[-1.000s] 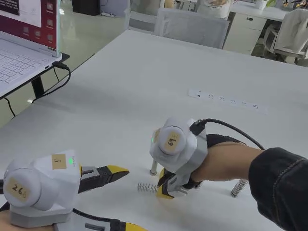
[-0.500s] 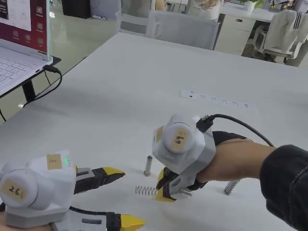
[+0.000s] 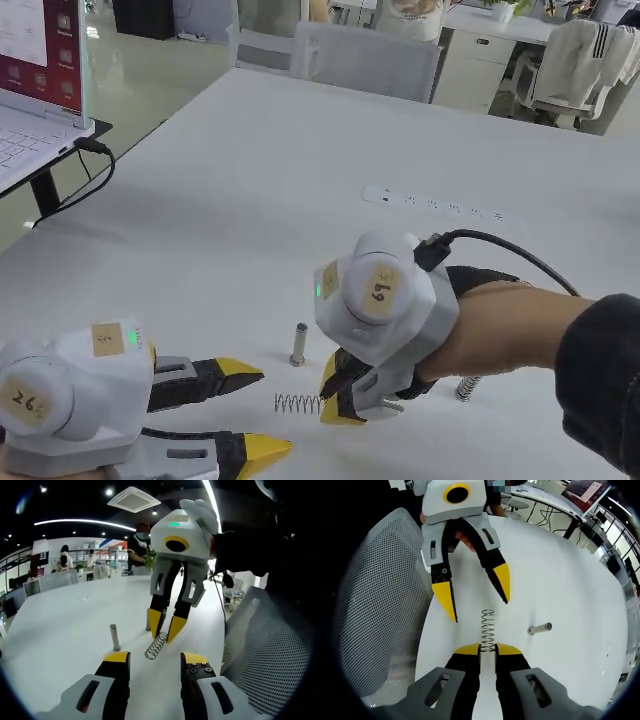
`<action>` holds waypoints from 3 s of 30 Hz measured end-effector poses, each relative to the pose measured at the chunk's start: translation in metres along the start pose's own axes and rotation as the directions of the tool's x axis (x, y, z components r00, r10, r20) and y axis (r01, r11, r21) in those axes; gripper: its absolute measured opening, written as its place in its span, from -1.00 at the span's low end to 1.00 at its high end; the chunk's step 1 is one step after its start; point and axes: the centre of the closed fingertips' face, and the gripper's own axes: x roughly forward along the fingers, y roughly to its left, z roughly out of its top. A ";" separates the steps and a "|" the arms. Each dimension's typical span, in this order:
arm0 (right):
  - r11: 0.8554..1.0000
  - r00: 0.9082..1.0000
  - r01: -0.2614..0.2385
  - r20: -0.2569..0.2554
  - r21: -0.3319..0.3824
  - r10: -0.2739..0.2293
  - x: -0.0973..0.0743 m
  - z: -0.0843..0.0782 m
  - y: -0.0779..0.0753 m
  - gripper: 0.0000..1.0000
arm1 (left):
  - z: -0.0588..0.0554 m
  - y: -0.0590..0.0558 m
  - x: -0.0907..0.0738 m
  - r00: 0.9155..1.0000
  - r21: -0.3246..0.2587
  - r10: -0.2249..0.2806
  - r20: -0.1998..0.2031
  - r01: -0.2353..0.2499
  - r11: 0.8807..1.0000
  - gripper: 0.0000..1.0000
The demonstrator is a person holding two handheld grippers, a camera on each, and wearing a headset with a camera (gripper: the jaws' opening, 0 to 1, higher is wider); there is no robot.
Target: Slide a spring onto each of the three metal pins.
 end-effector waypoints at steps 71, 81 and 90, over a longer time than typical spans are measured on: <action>0.998 1.000 0.000 0.013 -0.065 0.001 -0.002 0.004 0.007 -0.74 | 0.018 -0.018 -0.004 0.997 0.035 -0.069 0.031 0.068 0.997 -0.95; 0.998 1.000 -0.002 0.017 -0.062 0.003 -0.001 0.003 0.009 -0.77 | 0.029 -0.021 -0.004 0.994 0.041 -0.086 0.063 0.084 0.996 -0.96; 0.997 1.000 0.006 0.028 -0.070 -0.004 -0.002 0.004 0.009 -0.81 | 0.027 -0.019 -0.004 0.995 0.040 -0.080 0.062 0.078 0.996 -0.95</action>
